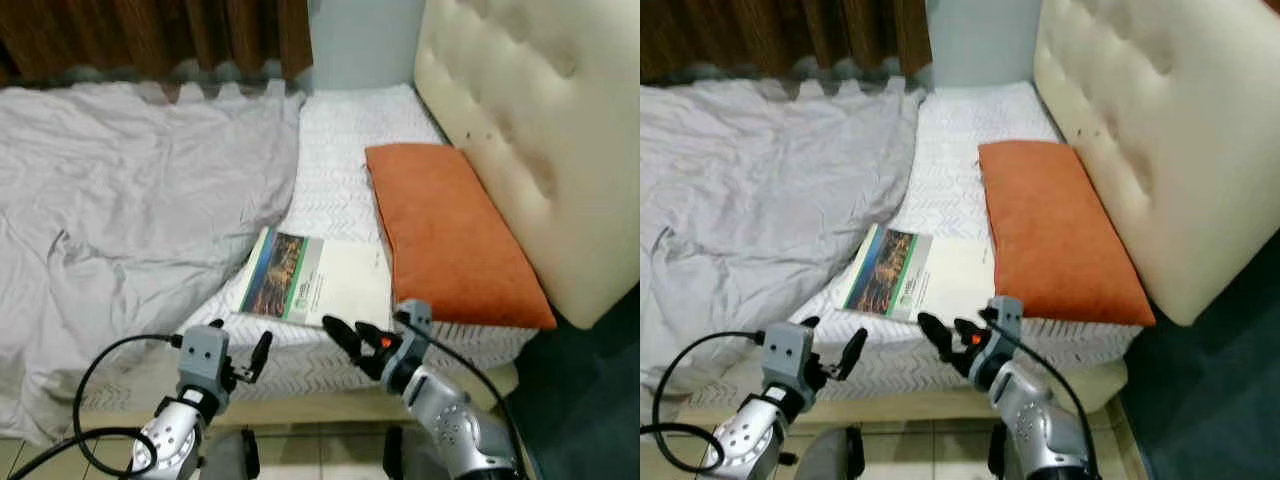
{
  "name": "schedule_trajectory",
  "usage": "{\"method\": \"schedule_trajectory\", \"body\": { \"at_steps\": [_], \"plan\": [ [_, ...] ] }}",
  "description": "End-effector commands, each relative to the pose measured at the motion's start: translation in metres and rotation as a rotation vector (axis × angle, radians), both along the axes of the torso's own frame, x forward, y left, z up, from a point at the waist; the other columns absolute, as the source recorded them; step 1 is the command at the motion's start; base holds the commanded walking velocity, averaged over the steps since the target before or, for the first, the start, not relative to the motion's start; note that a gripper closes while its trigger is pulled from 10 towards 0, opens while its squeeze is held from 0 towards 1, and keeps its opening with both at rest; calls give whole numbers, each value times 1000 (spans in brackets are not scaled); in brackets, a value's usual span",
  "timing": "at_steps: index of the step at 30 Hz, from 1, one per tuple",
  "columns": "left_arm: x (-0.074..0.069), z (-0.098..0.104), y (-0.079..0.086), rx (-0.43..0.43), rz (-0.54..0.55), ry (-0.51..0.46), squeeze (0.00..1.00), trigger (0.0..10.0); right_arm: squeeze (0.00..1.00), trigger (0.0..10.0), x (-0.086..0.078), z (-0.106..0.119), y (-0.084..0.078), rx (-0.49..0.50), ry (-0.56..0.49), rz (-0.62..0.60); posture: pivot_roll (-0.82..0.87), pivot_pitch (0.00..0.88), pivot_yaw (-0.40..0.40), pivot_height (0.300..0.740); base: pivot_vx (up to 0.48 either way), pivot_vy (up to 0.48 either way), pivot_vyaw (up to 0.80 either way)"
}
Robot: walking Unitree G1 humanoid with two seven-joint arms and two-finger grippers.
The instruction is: Clean up the room
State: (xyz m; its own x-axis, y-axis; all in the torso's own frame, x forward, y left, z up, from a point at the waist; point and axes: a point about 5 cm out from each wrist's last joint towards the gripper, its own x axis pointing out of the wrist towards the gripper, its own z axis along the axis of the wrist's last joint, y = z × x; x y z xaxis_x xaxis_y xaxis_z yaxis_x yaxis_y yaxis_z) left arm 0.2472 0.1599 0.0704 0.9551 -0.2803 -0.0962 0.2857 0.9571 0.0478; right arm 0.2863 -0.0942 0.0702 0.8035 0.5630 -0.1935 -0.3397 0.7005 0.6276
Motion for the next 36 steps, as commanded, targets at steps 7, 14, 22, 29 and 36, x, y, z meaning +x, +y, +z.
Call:
{"method": "schedule_trajectory", "body": {
  "at_steps": [7, 14, 22, 29, 36],
  "plan": [
    [-2, 13, -5, 43, -64, -41, 0, 10000, 0, 10000, 13, -16, 12, 53, 144, -19, 67, 190, 25, 584, 0, 0, 0],
    [-3, 18, -4, 18, -69, -30, 0, 10000, 0, 10000, 23, -29, 17, 40, 215, -40, 90, 201, 19, 584, 0, 0, 0],
    [-4, 21, -4, 12, -64, -27, 0, 10000, 0, 10000, 38, -24, 7, -241, 72, -65, 100, 203, 9, 584, 0, 0, 0],
    [-4, 20, -6, 4, -65, -17, 0, 10000, 0, 10000, 44, -25, -5, -444, -28, -58, 95, 203, 3, 584, 0, 0, 0],
    [-4, 19, -9, 0, -72, -10, 0, 10000, 0, 10000, 50, -20, -7, -405, -18, -106, 89, 203, -4, 584, 0, 0, 0]
  ]
}}
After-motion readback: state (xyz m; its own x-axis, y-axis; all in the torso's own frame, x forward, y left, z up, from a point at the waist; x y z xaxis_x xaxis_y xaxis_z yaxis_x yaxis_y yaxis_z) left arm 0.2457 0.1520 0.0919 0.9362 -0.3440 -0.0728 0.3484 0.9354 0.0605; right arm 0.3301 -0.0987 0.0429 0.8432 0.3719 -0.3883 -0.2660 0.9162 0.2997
